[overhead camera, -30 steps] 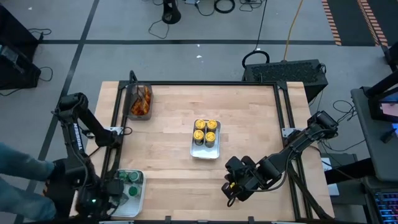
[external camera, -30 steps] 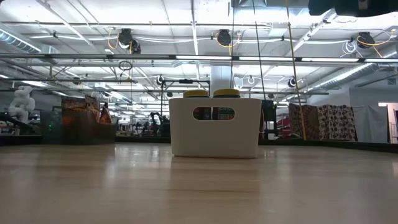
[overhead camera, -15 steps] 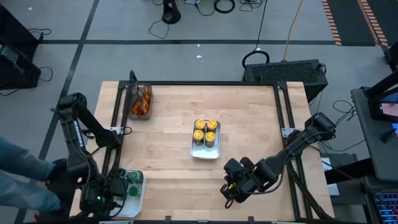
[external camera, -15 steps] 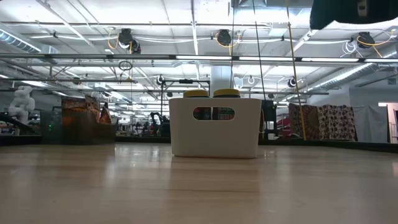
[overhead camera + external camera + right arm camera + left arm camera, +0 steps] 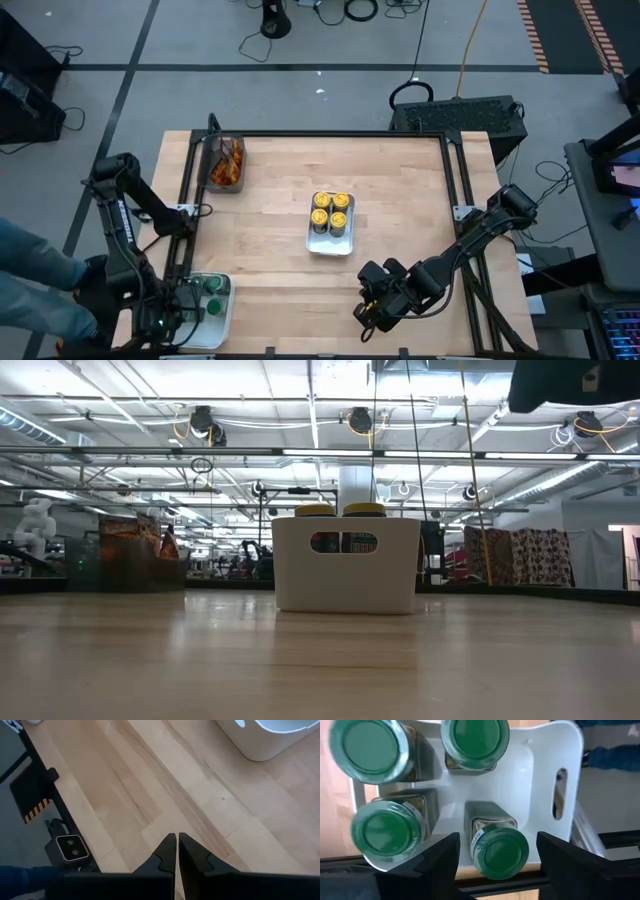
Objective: Sort spices by type
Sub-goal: Put the green spice bottle into the bottom white bin
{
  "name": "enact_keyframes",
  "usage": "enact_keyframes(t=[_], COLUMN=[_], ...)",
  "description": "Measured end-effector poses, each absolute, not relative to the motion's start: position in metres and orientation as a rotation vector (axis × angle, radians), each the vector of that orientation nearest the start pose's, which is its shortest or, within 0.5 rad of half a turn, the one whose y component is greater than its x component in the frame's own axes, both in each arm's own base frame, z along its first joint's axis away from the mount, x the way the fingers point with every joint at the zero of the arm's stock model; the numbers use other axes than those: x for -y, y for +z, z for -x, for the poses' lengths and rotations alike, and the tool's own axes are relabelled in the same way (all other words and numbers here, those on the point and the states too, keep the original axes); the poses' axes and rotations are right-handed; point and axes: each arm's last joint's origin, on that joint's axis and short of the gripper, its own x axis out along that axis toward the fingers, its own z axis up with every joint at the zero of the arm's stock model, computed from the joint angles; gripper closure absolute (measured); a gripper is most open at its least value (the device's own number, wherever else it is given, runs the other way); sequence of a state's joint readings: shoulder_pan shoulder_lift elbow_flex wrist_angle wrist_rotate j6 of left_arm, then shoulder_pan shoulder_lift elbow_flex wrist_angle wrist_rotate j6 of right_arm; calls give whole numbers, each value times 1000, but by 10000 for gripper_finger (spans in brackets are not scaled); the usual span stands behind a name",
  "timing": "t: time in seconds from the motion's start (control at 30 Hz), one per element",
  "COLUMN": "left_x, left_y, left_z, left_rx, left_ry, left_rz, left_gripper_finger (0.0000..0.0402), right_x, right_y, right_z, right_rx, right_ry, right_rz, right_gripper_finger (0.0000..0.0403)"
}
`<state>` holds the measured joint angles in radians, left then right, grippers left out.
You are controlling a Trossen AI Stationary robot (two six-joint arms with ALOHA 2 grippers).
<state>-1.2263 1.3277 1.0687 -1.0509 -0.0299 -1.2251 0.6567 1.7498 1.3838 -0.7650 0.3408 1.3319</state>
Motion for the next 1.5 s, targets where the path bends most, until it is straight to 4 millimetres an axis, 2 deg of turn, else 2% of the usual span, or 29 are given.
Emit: enact_keyframes(t=[0.23,0.43,0.73,1.13,1.37,1.5], left_x=[234,236,242,238,238,238], left_y=[248,243,231,228,228,228], left_z=[-83,-83,-84,-82,-82,-82], left_rx=[-1494,-1518,-1568,-1615,-1616,-1614], left_ry=[-188,-171,-146,-95,-98,-101], left_rz=[163,154,123,79,69,71], left_gripper_finger=[135,135,135,136,186,190], right_x=[-212,-210,-202,-200,-200,-200], right_y=[247,252,254,254,254,254], right_z=[-292,-301,-310,-312,-312,-312], right_rx=[-946,-864,-836,-842,-842,-843], right_ry=[-359,-298,-264,-243,-241,-234], right_rz=[-645,-583,-531,-482,-479,-466], right_gripper_finger=[403,403,403,403,403,403])
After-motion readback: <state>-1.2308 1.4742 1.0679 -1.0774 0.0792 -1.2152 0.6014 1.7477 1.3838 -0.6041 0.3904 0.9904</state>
